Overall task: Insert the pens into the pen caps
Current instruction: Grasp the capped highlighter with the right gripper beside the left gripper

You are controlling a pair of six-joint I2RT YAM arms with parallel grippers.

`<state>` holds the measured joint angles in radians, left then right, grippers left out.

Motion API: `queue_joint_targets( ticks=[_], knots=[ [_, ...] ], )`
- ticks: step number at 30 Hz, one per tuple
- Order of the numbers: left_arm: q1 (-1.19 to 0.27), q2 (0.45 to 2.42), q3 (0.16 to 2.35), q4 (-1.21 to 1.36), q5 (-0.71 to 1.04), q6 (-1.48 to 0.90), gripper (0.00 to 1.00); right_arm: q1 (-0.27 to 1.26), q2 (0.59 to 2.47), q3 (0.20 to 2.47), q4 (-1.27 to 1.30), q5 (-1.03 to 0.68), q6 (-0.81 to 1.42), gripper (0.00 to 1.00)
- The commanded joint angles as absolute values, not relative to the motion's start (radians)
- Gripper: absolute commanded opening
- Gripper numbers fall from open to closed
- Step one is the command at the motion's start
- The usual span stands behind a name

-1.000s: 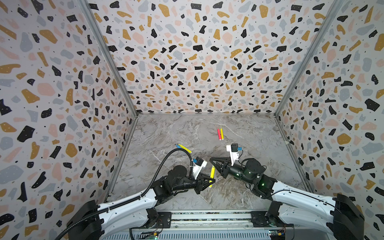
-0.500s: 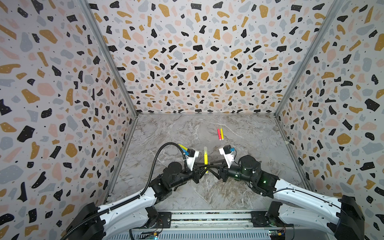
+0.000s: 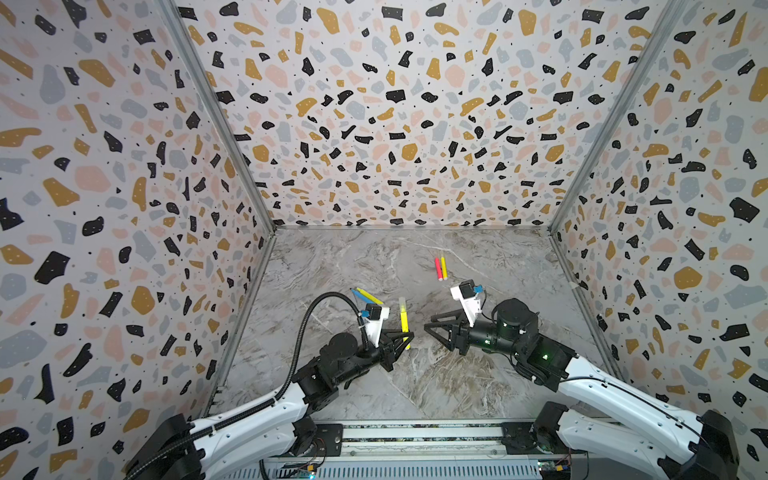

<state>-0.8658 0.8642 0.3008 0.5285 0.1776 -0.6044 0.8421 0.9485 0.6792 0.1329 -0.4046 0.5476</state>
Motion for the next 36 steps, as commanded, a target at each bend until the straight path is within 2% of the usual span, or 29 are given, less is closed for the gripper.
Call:
queue_joint_targets(
  ticks=[1,11,29,36],
  knots=[
    [-0.885,0.862,0.306,0.601,0.162,-0.605,0.00,0.838,0.986,0.739,0.117,-0.453,0.537,0.47],
    [-0.959,0.901,0.315,0.637,0.109,-0.612,0.00,0.845,1.048,0.754,0.156,-0.492,0.546,0.45],
    [-0.999,0.963,0.362,0.655,0.101,-0.606,0.00,0.873,1.096,0.719,0.183,-0.482,0.555,0.39],
    [-1.000,0.973,0.368,0.655,0.100,-0.601,0.00,0.876,1.099,0.708,0.181,-0.480,0.559,0.27]
  ],
)
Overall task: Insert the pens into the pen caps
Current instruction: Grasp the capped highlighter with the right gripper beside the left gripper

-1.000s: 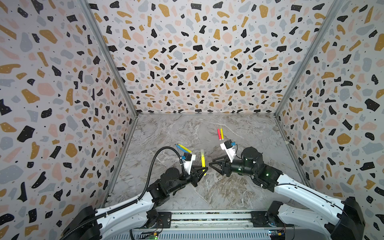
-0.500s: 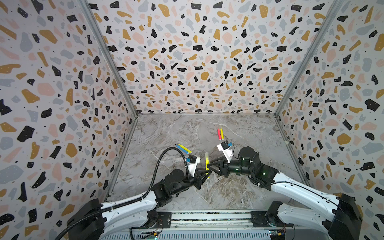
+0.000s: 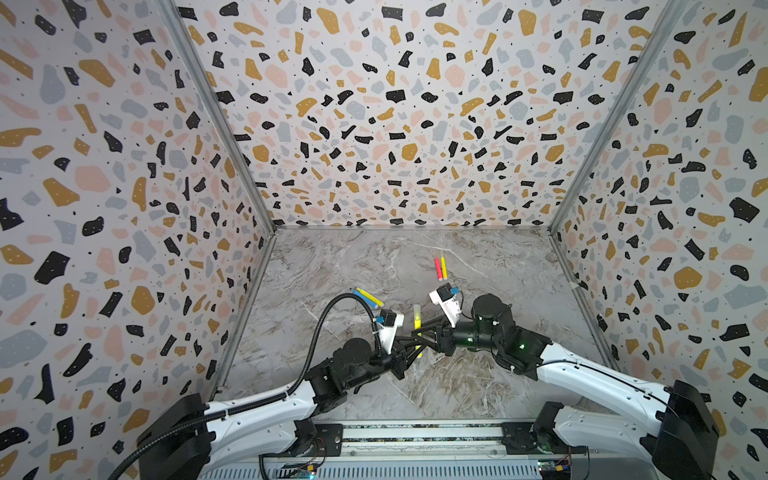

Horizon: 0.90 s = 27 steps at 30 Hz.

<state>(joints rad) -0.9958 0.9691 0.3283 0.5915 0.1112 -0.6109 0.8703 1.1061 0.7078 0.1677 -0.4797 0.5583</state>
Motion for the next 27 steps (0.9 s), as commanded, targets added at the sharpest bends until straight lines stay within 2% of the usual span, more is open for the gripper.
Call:
queue_joint_targets(
  ticks=[1,10,12,15,22,27],
  knots=[
    [-1.000,0.976,0.369,0.655,0.100,-0.601,0.00,0.876,1.101,0.706,0.180,-0.480,0.559,0.25],
    [-1.002,0.977,0.370,0.657,0.100,-0.595,0.00,0.877,1.115,0.703,0.171,-0.476,0.560,0.13],
    [-1.003,0.974,0.368,0.655,0.097,-0.596,0.00,0.878,1.118,0.702,0.168,-0.477,0.560,0.14],
    [-1.003,0.968,0.365,0.654,0.093,-0.594,0.00,0.880,1.127,0.703,0.160,-0.480,0.561,0.23],
    [-1.003,0.961,0.366,0.645,0.086,-0.588,0.00,0.886,1.135,0.701,0.149,-0.481,0.559,0.23],
    [-1.004,0.963,0.364,0.643,0.086,-0.587,0.00,0.887,1.133,0.706,0.144,-0.475,0.559,0.11]
  ],
)
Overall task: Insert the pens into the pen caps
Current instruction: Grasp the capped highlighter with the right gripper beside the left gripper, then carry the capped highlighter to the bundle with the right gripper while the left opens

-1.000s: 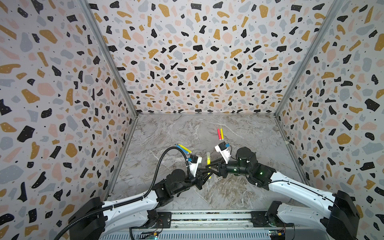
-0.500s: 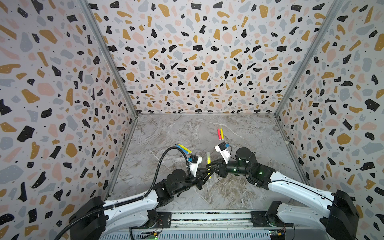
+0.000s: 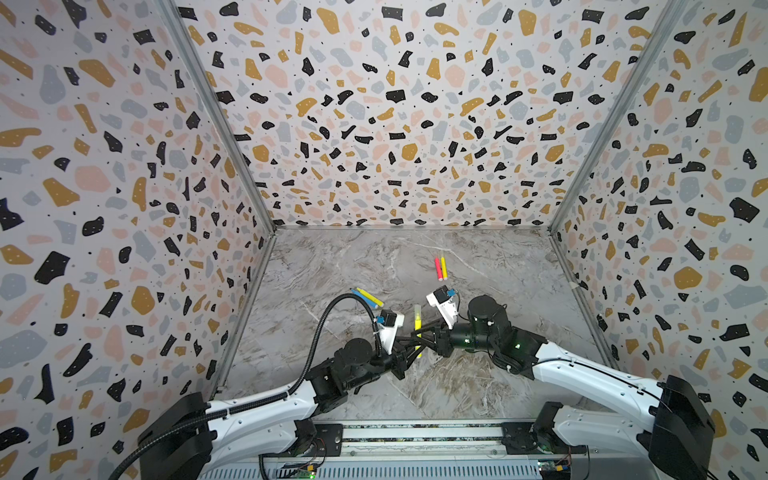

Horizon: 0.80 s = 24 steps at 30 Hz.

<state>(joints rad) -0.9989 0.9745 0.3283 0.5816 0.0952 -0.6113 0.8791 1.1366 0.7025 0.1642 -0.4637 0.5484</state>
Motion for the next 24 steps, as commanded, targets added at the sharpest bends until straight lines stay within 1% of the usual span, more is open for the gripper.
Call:
queue_joint_targets(
  ticks=[1,3,7,8,9,11,13,17,24],
  knots=[
    [-1.004,0.963,0.365,0.641,0.085,-0.586,0.00,0.886,1.134,0.707,0.143,-0.472,0.558,0.09],
    [-1.003,0.961,0.364,0.637,0.080,-0.584,0.00,0.886,1.133,0.712,0.141,-0.466,0.557,0.06],
    [-1.003,0.962,0.368,0.618,0.069,-0.584,0.00,0.886,1.133,0.716,0.134,-0.450,0.557,0.05],
    [-1.003,0.965,0.368,0.612,0.067,-0.584,0.09,0.885,1.133,0.719,0.131,-0.446,0.555,0.04],
    [-1.003,0.968,0.370,0.605,0.065,-0.585,0.14,0.884,1.134,0.724,0.121,-0.435,0.553,0.04],
    [-1.003,0.970,0.370,0.588,0.056,-0.583,0.22,0.876,1.136,0.737,0.098,-0.413,0.544,0.04],
    [-1.003,0.968,0.365,0.568,0.042,-0.581,0.26,0.861,1.141,0.752,0.070,-0.399,0.536,0.04],
    [-1.003,0.945,0.352,0.525,0.003,-0.581,0.29,0.801,1.172,0.786,0.012,-0.390,0.526,0.04],
    [-1.003,0.877,0.314,0.437,-0.113,-0.608,0.30,0.673,1.298,0.861,-0.110,-0.400,0.479,0.05]
  ],
)
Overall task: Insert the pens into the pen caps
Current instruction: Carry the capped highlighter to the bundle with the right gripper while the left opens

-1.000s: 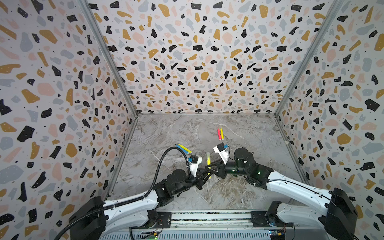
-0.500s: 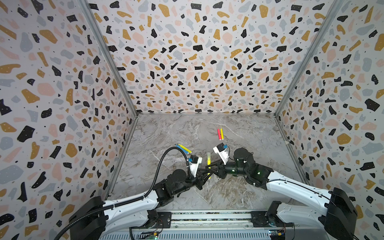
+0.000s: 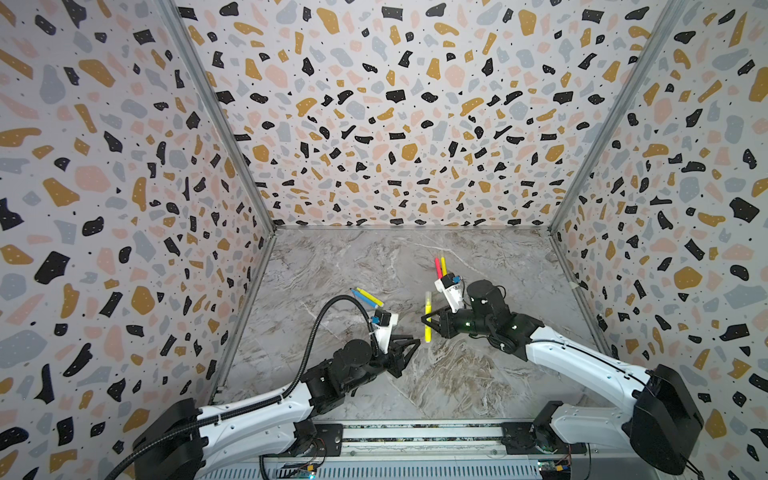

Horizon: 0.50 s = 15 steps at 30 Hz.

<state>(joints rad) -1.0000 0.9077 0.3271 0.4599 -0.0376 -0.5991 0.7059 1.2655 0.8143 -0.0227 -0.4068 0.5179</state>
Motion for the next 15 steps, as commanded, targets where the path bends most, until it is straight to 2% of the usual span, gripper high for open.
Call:
queue_joint_targets(
  ticks=[1,7,15],
  knots=[
    [-1.003,0.870,0.309,0.429,-0.125,-0.612,0.30,0.657,1.315,0.869,-0.122,-0.400,0.472,0.05],
    [-1.003,0.853,0.287,0.402,-0.159,-0.635,0.30,0.584,1.443,0.948,-0.180,-0.369,0.428,0.06],
    [-1.004,0.830,0.286,0.366,-0.180,-0.643,0.30,0.556,1.786,1.298,-0.354,-0.272,0.315,0.06]
  ],
)
